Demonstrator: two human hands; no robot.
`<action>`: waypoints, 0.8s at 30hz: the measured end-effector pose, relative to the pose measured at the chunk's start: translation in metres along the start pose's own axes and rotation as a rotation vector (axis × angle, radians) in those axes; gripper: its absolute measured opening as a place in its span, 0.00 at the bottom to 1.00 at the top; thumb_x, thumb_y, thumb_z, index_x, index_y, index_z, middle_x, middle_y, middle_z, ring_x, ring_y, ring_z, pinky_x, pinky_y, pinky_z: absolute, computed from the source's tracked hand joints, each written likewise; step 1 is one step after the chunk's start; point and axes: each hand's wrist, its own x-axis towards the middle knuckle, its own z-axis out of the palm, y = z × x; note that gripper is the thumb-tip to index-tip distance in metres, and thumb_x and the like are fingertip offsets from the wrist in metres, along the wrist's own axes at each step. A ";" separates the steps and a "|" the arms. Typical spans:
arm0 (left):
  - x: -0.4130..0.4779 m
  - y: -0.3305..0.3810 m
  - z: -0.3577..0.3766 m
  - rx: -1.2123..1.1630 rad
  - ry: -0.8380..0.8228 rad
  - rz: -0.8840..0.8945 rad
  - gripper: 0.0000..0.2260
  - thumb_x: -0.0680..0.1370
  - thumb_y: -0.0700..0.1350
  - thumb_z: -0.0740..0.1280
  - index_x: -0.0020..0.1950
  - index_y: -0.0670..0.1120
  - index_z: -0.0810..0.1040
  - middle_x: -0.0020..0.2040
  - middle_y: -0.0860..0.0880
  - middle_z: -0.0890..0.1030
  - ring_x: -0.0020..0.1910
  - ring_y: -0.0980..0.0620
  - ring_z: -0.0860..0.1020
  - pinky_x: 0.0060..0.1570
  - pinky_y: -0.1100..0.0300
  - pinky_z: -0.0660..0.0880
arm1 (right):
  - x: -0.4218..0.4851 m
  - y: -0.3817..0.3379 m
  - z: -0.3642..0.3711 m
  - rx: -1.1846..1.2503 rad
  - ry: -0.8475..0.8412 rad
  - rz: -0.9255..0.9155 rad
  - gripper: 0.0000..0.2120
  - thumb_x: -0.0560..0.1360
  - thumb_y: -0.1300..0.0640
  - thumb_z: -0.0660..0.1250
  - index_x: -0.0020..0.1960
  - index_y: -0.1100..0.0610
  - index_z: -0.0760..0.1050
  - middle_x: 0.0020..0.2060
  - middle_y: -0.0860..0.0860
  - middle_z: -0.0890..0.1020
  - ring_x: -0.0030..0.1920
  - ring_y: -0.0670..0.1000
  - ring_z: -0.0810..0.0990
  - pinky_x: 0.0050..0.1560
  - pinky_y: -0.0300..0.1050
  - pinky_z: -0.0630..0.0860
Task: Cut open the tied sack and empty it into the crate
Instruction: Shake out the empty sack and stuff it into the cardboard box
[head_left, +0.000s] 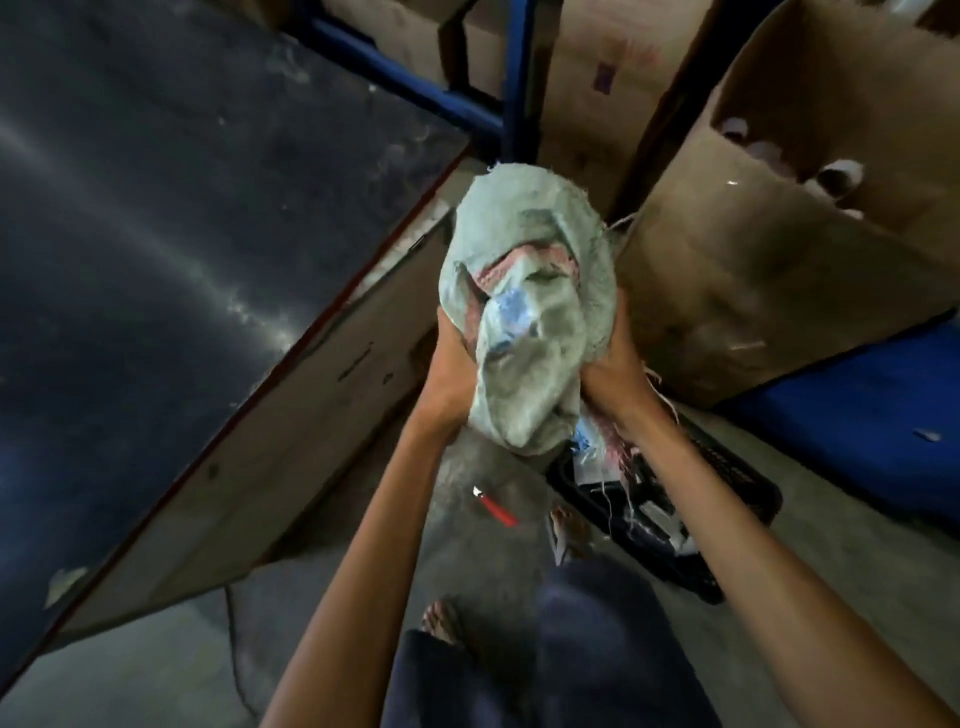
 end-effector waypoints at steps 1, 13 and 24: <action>0.017 -0.019 0.008 0.021 0.011 0.054 0.52 0.67 0.55 0.79 0.82 0.43 0.53 0.74 0.54 0.69 0.67 0.71 0.72 0.64 0.72 0.72 | 0.012 0.018 -0.001 -0.004 -0.032 0.045 0.43 0.71 0.56 0.75 0.78 0.54 0.53 0.74 0.50 0.68 0.71 0.43 0.70 0.68 0.39 0.70; 0.255 -0.300 0.033 0.304 0.243 0.066 0.43 0.68 0.63 0.72 0.76 0.60 0.51 0.73 0.57 0.71 0.70 0.66 0.72 0.68 0.68 0.69 | 0.214 0.360 0.076 -0.232 -0.200 0.027 0.38 0.74 0.41 0.64 0.77 0.56 0.57 0.74 0.49 0.67 0.74 0.45 0.64 0.72 0.37 0.64; 0.348 -0.510 0.060 1.077 -0.192 -0.288 0.48 0.75 0.58 0.73 0.84 0.51 0.45 0.70 0.33 0.73 0.68 0.34 0.74 0.65 0.45 0.72 | 0.247 0.573 0.124 -1.368 -0.919 0.560 0.32 0.70 0.43 0.70 0.71 0.53 0.70 0.70 0.57 0.73 0.68 0.59 0.74 0.68 0.54 0.72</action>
